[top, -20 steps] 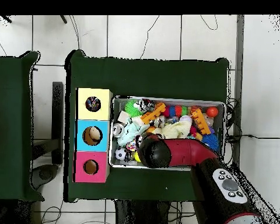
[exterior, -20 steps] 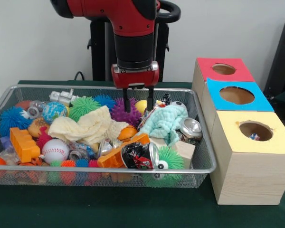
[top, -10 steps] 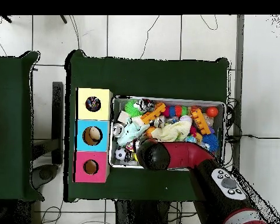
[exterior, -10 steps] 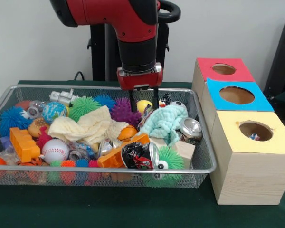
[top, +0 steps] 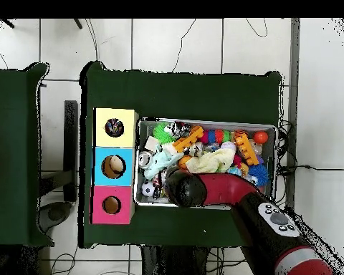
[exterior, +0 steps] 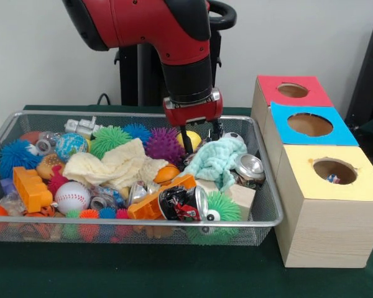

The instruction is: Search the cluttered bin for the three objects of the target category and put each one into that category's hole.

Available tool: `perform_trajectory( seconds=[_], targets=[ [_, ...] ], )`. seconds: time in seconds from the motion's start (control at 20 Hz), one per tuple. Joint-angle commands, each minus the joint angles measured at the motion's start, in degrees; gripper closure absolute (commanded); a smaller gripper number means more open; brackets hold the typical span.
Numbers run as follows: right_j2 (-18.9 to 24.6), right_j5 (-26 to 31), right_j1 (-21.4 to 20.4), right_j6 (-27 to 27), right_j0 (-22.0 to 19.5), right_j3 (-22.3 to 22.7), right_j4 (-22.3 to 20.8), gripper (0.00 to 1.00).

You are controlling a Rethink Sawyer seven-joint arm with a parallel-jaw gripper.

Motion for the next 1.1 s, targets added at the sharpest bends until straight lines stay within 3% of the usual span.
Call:
perform_trajectory(
  seconds=[0.05, 0.95, 1.0, 1.1],
  targets=[
    [5.67, -2.61, 3.07, 1.08, -1.68, 0.68, -1.51, 0.00],
    [5.47, -5.38, 2.78, 1.90, -1.28, 0.44, -2.73, 0.00],
    [5.51, -5.25, 2.75, 1.80, -1.32, 0.39, -2.63, 1.00],
    [5.64, -5.11, 2.81, 1.72, -1.37, 0.28, -2.54, 1.00]
  ],
)
